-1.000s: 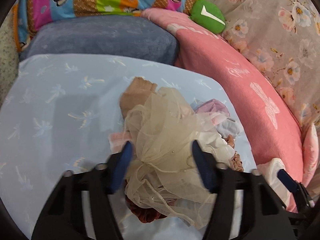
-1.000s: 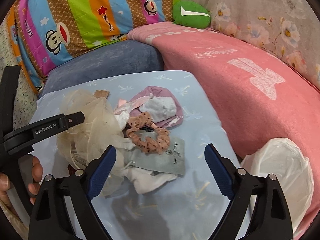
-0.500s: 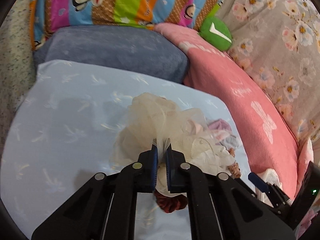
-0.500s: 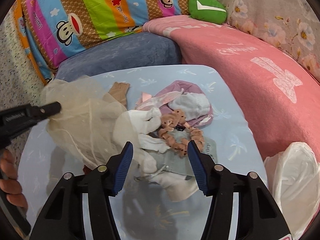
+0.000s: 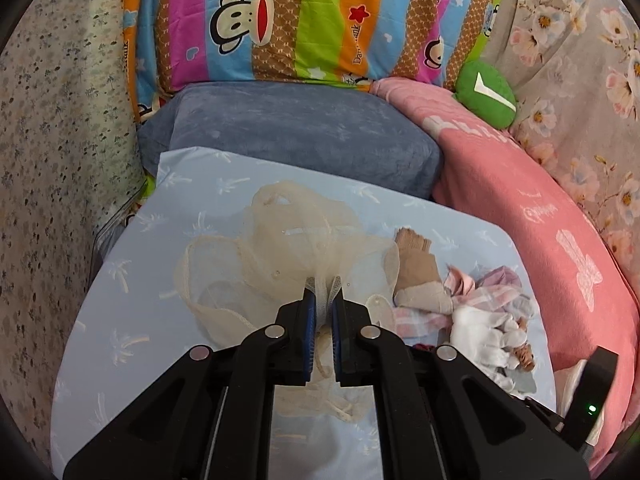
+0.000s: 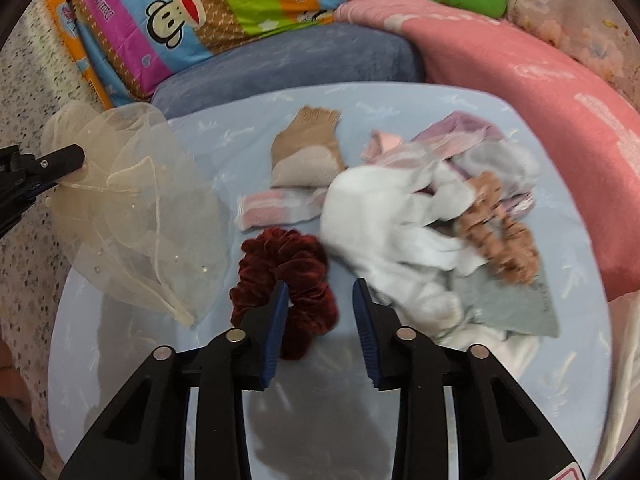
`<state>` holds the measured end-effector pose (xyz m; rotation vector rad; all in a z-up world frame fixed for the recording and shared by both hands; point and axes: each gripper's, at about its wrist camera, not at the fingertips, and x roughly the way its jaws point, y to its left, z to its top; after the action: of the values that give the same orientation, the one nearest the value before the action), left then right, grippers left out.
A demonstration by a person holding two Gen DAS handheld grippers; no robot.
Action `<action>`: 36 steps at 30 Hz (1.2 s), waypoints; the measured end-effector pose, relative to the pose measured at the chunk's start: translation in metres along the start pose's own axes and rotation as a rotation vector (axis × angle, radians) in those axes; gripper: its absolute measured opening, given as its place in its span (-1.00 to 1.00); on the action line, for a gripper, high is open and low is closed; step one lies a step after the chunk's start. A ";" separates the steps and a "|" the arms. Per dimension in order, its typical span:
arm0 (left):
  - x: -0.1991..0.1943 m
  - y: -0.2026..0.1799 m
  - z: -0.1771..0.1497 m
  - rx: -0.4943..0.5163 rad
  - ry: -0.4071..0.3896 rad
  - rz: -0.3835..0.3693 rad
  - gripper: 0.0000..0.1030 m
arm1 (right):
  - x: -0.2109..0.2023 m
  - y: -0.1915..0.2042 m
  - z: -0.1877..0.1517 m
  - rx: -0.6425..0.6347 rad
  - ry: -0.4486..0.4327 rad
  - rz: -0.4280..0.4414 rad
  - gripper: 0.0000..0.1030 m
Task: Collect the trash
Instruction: 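Grasp the dark red scrunchie with the right gripper while the left gripper lifts the tulle, then carry both items over the white bin and open both grippers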
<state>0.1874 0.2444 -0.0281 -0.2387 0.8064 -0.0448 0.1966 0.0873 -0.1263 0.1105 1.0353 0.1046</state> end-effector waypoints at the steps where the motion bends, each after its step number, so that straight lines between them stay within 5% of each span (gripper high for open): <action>1: 0.001 -0.001 -0.003 0.005 0.008 -0.001 -0.87 | 0.006 0.001 -0.001 0.002 0.015 0.000 -0.57; 9: -0.006 -0.014 -0.016 0.031 0.031 -0.017 -0.87 | -0.001 0.007 -0.008 -0.014 0.004 0.019 -0.88; 21: -0.048 -0.068 -0.024 0.120 -0.005 -0.085 -0.87 | -0.111 -0.015 -0.010 0.027 -0.177 0.037 -0.91; 36: -0.089 -0.196 -0.050 0.323 -0.034 -0.265 -0.87 | -0.225 -0.131 -0.047 0.171 -0.377 -0.089 -0.91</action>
<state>0.0993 0.0558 0.0466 -0.0388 0.7174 -0.4165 0.0470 -0.0711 0.0234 0.2303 0.6699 -0.0841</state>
